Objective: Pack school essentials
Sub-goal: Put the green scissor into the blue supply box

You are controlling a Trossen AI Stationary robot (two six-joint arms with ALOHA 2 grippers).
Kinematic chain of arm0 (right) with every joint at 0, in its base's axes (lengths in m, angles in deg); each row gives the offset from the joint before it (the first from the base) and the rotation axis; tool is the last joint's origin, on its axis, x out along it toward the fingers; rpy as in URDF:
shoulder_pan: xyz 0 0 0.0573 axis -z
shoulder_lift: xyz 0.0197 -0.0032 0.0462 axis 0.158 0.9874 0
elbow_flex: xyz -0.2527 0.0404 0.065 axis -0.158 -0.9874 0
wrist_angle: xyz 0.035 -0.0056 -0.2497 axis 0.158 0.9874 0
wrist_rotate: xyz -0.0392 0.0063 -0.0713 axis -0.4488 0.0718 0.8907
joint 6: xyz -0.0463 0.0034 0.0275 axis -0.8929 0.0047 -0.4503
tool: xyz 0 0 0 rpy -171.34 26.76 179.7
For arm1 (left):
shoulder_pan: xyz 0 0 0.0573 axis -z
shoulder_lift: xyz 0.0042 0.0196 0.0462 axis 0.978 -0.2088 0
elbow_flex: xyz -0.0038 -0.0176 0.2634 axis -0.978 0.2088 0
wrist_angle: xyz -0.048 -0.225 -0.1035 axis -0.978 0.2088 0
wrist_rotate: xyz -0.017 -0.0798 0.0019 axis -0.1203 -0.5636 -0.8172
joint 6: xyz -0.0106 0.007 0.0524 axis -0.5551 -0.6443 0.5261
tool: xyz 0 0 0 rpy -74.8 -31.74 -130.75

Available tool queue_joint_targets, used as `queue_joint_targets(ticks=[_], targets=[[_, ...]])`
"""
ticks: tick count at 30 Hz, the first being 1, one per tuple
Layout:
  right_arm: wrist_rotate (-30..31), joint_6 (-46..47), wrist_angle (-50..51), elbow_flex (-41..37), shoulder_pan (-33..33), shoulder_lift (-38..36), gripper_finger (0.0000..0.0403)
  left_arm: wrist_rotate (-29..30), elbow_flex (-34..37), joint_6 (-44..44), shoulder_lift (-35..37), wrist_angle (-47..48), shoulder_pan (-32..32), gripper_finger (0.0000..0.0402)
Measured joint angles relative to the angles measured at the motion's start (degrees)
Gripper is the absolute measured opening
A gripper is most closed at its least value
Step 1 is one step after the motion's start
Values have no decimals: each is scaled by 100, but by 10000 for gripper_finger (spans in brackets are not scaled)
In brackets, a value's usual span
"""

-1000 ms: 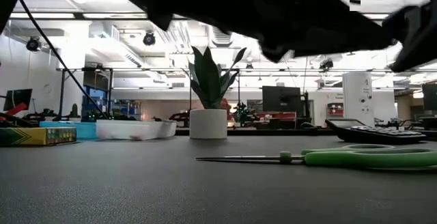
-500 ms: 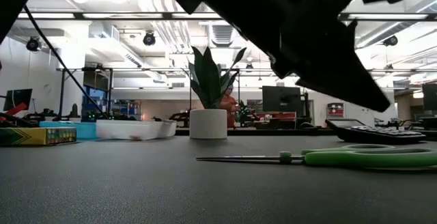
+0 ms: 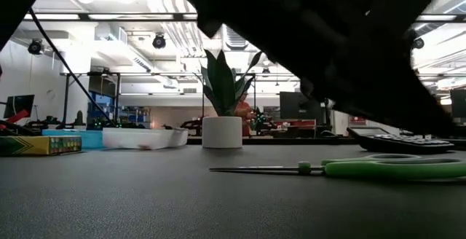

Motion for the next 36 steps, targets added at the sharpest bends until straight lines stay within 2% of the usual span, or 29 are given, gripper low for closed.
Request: queue_joint_targets(ticks=[19,27,31,36], targets=[[-2,10,0,-1,0,74,9,-9,7,-740,-299,9,-68,180],[-2,11,-3,-1,0,76,9,46,0,-741,-307,214,-75,176],[-2,11,-1,-1,0,76,9,66,0,-748,-307,263,-79,142],[-2,11,-1,-1,0,76,9,44,0,-760,-310,358,-74,62]])
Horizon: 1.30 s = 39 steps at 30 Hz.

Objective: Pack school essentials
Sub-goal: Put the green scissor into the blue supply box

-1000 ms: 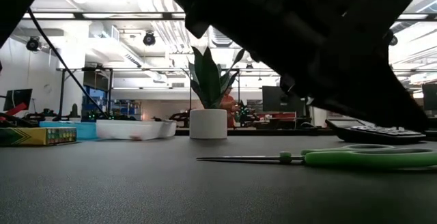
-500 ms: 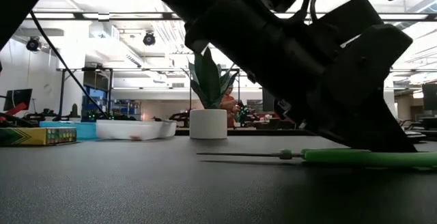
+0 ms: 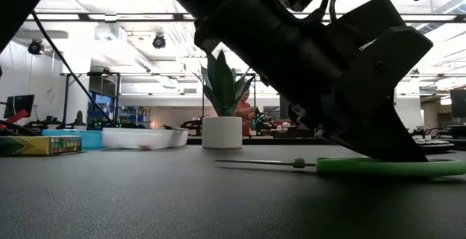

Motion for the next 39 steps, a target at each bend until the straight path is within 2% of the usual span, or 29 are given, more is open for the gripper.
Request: queue_joint_targets(ticks=[9,20,25,30,34,39], targets=[[0,0,0,-2,0,0,9,1,11,182,70,71,-2,57],[-2,5,40,-4,1,2,9,72,36,366,699,839,4,57],[-10,29,46,-7,0,-2,9,465,35,378,1077,1592,11,57],[-46,44,52,-7,0,-7,9,1271,31,361,1557,2605,17,57],[-46,37,59,-7,0,-7,9,1672,35,324,1846,3120,15,57],[-49,48,115,-7,-2,-9,9,2276,196,288,2336,3328,11,57]])
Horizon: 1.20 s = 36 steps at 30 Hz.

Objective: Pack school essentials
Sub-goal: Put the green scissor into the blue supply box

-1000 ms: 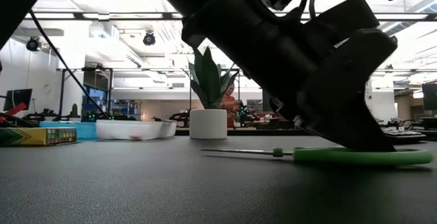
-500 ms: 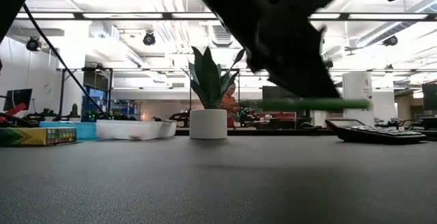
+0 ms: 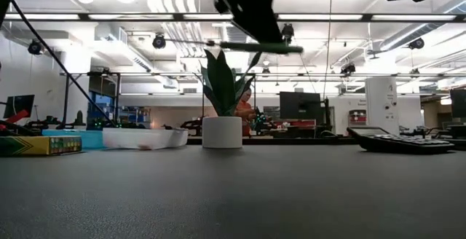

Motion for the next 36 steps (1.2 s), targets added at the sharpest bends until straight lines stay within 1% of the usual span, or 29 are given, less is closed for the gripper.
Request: queue_joint_targets(ticks=[3,5,12,17,20,22,24,27,31,36], targets=[[1,2,29,0,0,0,9,363,351,-224,404,40,-18,57],[1,2,53,0,0,0,9,472,660,-418,734,17,-49,57],[1,-40,60,0,2,-7,9,1249,1922,-1409,2011,21,-274,57],[3,-135,62,0,2,-61,9,1622,2782,-2228,2959,20,-782,57],[42,-251,54,0,2,-136,9,1856,3190,-2645,3432,10,-1245,57],[47,-314,54,0,2,-196,9,2122,3401,-2966,3664,14,-1597,57],[47,-411,41,0,2,-260,9,2206,3566,-3118,3827,-24,-1987,57],[49,-596,32,0,4,-361,9,2129,3703,-3274,3875,-147,-2569,57],[74,-743,11,0,4,-492,9,2094,3706,-3282,3691,-250,-3256,57],[86,-728,64,0,4,-531,9,2053,3766,-3288,3371,-869,-3831,57]])
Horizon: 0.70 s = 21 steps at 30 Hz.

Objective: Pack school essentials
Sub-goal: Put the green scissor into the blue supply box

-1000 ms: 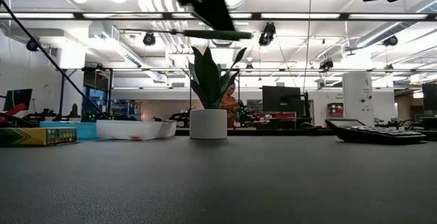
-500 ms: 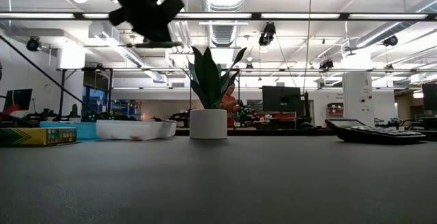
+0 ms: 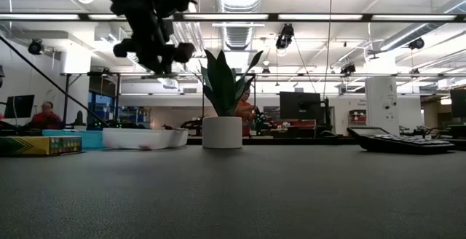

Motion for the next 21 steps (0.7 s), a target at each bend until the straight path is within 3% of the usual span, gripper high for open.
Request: queue_joint_targets(ticks=[7,21], targets=[[-39,-20,27,0,0,41,9,-160,314,-199,-413,-1104,-263,57],[-42,-7,13,0,0,43,9,-215,389,-786,-1145,-977,-478,74]])
